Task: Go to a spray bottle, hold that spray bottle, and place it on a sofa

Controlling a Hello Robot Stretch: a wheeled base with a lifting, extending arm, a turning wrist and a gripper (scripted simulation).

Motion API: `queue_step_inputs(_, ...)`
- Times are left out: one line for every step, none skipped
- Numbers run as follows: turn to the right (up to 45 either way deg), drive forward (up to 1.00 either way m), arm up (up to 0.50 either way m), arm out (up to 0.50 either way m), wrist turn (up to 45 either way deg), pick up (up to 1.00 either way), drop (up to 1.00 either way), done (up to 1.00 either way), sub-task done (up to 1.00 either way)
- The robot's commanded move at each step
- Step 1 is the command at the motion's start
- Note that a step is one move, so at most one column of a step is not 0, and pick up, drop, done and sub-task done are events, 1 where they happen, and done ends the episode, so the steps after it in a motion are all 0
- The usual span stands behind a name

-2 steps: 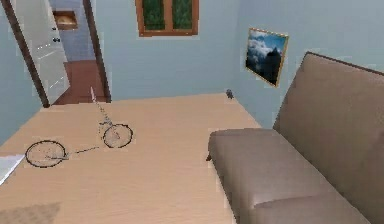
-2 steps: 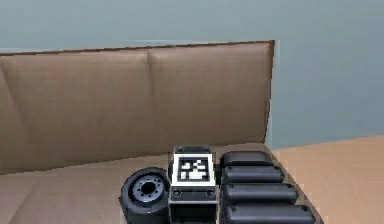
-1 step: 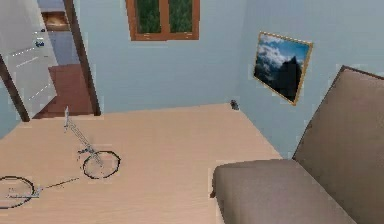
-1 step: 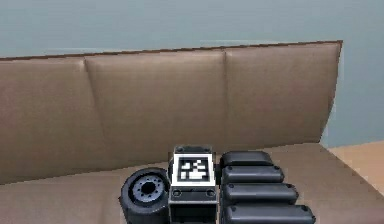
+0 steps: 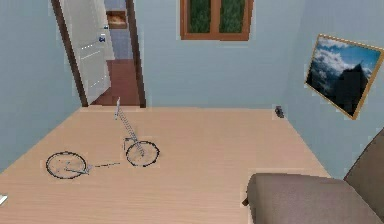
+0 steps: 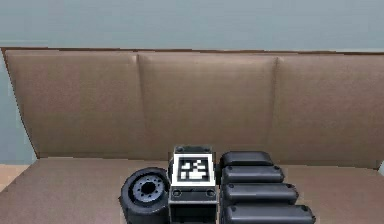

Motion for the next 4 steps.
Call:
queue_step_inputs(0.0,0.0,0.0,0.44,0.0,0.0,0.0,0.0,0.0)
queue_step_inputs(0.0,0.0,0.0,0.0,45.0,0.0,0.0,0.0,0.0)
queue_step_inputs(0.0,0.0,0.0,0.0,45.0,0.0,0.0,0.0,0.0)
queue_step_inputs(0.0,0.0,0.0,0.0,30.0,0.0,0.0,0.0,0.0)
